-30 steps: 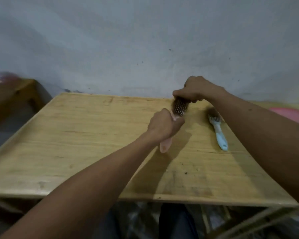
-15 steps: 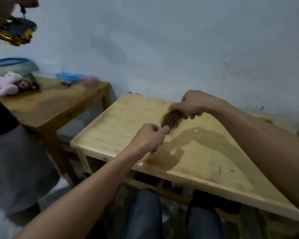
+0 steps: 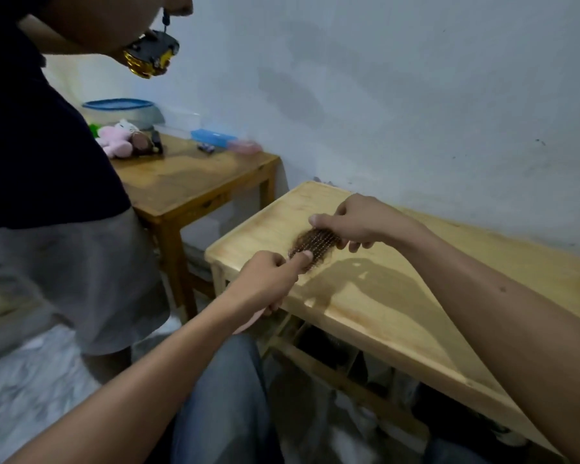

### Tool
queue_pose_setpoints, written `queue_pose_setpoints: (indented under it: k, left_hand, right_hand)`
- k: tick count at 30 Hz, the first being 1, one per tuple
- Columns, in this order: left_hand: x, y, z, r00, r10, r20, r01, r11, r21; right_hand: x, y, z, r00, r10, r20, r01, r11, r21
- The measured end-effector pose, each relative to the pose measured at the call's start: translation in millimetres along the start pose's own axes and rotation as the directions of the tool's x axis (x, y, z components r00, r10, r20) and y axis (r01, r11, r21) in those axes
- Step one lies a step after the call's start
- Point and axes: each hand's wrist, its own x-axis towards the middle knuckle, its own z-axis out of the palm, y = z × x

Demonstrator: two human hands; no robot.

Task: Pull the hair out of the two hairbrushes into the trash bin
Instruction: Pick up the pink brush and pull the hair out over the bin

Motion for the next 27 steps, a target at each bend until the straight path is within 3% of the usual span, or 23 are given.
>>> queue_pose_setpoints:
  k: [8, 15, 22, 27]
  left_hand:
    - [-17.0, -36.4, -45.0, 0.982, -0.039, -0.185, 0.039, 0.999, -0.008]
    - [-49.4, -89.8, -74.5, 0.918, -0.187, -0.351, 0.148, 0.98, -0.136]
    - [-95.7, -146.0, -86.1, 0.815, -0.272, -0.512, 0.255, 0.961, -0.103]
    - [-117.4, -183.0, -82.9, 0.759, -0.358, -0.543, 0.36, 0.927, -0.108]
  right_hand:
    - [15.5, -51.4, 39.6, 0.989, -0.141, 0.034, 0.131, 0.969, 0.208]
    - [20.1, -106.2, 104.0, 0.942, -0.311, 0.13, 0.292, 0.945, 0.145]
    - [13.2, -142.1, 178.7, 0.867, -0.382, 0.319, 0.354, 0.924, 0.142]
    - [10.3, -143.8, 224.7, 0.788, -0.357, 0.502, 0.281, 0.934, 0.222]
